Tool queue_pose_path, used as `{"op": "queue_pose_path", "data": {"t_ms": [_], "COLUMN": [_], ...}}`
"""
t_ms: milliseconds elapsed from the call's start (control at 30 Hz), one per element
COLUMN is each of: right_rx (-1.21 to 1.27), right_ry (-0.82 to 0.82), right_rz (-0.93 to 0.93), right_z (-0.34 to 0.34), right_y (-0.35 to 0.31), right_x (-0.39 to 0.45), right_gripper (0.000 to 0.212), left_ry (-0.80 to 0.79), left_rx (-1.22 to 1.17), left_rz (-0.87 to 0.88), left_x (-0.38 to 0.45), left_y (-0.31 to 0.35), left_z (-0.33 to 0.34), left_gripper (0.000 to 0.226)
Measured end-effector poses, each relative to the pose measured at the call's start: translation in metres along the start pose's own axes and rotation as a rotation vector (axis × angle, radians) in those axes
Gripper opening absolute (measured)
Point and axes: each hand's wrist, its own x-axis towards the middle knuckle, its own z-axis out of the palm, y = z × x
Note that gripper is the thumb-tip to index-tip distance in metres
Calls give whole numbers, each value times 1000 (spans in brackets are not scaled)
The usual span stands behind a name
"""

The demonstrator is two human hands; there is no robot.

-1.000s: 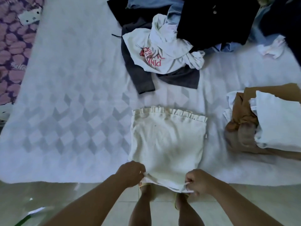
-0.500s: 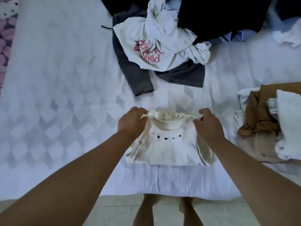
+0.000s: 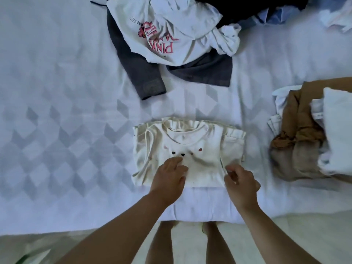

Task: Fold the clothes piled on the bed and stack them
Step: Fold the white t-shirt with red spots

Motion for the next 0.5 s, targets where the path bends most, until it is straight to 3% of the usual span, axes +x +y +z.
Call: {"op": "queue_pose_path", "data": {"t_ms": [100, 233, 367, 433, 500], "right_rx": [47, -198, -369, -437, -575], "right_ry": [-53, -252, -498, -535, -547], "right_rz": [-145, -358, -324, -315, -348], "right_z": [-5, -15, -24, -23, -23], "right_y": [4, 1, -9, -9, -8], "right_x": [4, 17, 31, 40, 45], "right_gripper": [33, 39, 37, 34, 18], "left_ry": [5, -32, -31, -38, -44], "left_rx": [14, -12, 26, 61, 103], "left_rz": [-45, -169, -75, 8, 66], "left_x": [4, 9, 8, 8, 6], "left_y": [10, 12, 2, -5, -11], "left_z": [7, 7, 4, 2, 3], "left_gripper": [28, 32, 30, 31, 41]}}
